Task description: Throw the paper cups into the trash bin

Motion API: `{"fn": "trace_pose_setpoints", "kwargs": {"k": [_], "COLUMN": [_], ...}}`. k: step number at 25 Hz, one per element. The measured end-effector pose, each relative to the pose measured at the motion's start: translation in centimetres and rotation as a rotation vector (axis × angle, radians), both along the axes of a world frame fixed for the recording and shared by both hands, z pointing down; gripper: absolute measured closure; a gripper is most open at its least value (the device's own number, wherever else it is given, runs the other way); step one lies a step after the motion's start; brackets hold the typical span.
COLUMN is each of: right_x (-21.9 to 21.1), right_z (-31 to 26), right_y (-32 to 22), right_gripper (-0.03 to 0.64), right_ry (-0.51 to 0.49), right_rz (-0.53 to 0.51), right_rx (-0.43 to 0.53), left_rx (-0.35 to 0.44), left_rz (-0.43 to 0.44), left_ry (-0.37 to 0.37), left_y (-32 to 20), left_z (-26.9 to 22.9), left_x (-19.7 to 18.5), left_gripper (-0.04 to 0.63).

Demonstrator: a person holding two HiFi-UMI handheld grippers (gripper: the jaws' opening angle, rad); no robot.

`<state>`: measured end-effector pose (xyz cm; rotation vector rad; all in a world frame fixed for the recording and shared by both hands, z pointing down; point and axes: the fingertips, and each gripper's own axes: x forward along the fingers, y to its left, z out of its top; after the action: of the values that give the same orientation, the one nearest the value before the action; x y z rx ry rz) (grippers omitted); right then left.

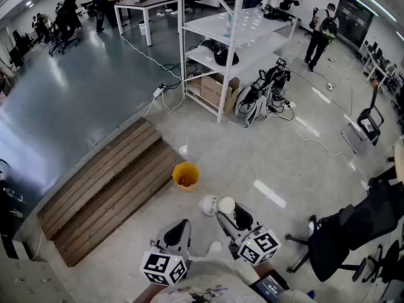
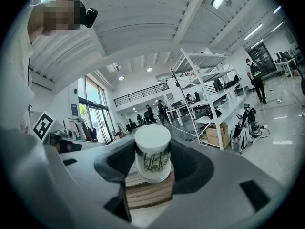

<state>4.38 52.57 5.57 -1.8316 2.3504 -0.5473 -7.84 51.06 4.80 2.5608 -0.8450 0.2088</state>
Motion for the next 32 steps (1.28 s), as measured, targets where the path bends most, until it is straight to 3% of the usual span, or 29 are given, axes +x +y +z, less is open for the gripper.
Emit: {"fn": "trace_pose_setpoints", "kwargs": {"k": [10,14,21,27,32], "right_x": [0.8,2.1,5.7,6.9,6.7], "right_z": [-0.1,0.1,0.1,1.9,2.8], "right_y": [0.6,1.2,1.0,-1.7,-7.1], "right_gripper": [0.382,0.382,0.382,0.382,0.382], "right_ry": [-0.018,-0.082,-0.072,-0.121,-0.086], "right_rz": [-0.009,-0.017,-0.038,-0.088,-0.130], "right_rx": [0.001,0.003,0.032,-0.014,-0.054], "left_rx": [-0.014,-0.026,-0.023,-0.082,-0.126], "left_rz": [0.012,0.013,-0.031,-0.103,-0.123], "left_ry": [0.002,-0.009,-0.025,-0.040,-0.024], "left_y": [0.7,1.4,0.8,-0.9,-6.2], "left_z": [0.4,0.8,1.1,1.9,2.9], "left_x": [1.0,2.2,4.6,5.9,6.4], "left_gripper": [0.590,0.590,0.590,0.590,0.591]}}
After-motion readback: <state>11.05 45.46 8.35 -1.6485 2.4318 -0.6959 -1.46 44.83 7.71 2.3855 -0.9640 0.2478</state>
